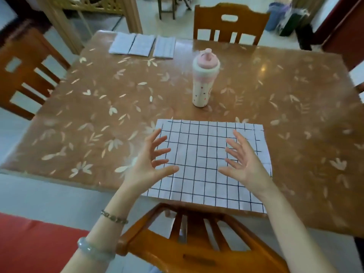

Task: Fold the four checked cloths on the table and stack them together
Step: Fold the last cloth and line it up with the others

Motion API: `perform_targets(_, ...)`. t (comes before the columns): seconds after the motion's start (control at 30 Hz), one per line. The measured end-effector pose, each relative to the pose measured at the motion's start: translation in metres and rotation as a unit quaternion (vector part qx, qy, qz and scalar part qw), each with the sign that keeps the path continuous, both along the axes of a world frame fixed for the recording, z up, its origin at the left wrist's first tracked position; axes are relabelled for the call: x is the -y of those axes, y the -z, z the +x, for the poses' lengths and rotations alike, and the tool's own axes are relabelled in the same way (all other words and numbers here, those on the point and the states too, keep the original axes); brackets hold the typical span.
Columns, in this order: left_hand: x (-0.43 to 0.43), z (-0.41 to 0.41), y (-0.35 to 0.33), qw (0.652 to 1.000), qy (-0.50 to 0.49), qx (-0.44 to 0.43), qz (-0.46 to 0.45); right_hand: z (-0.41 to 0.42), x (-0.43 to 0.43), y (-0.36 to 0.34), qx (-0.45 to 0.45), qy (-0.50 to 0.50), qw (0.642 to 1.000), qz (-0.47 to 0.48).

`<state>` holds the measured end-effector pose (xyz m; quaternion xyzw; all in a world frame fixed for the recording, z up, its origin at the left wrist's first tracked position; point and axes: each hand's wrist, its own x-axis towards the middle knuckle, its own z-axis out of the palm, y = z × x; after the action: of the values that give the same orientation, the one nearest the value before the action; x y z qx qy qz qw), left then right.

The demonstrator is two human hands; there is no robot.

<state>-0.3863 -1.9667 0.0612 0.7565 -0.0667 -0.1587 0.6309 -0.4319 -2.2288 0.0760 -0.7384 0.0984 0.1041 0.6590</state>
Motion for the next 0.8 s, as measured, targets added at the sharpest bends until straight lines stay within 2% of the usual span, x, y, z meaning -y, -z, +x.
perform_targets(0.23,0.024,0.079,0.028,0.997,0.066,-0.018,0.039,0.039,0.040,0.019,-0.021,0.074,0.997,-0.015)
perform_targets(0.43,0.028,0.152,0.097,0.979,0.083,-0.014,0.184,0.089,0.106,0.073,-0.078,0.105,0.987,-0.092)
perform_targets(0.53,0.024,0.184,0.124,0.948,0.078,0.051,0.304,0.115,0.141,0.104,-0.111,0.103,0.973,-0.172)
perform_targets(0.6,0.021,0.199,0.135,0.918,0.082,0.093,0.375,0.131,0.163,0.120,-0.117,0.087,0.953,-0.266)
perform_targets(0.67,0.018,0.212,0.142,0.900,0.091,0.096,0.416,0.146,0.180,0.133,-0.115,0.066,0.930,-0.344)
perform_targets(0.8,0.015,0.226,0.155,0.887,0.110,0.093,0.438,0.165,0.196,0.149,-0.099,0.012,0.903,-0.418)
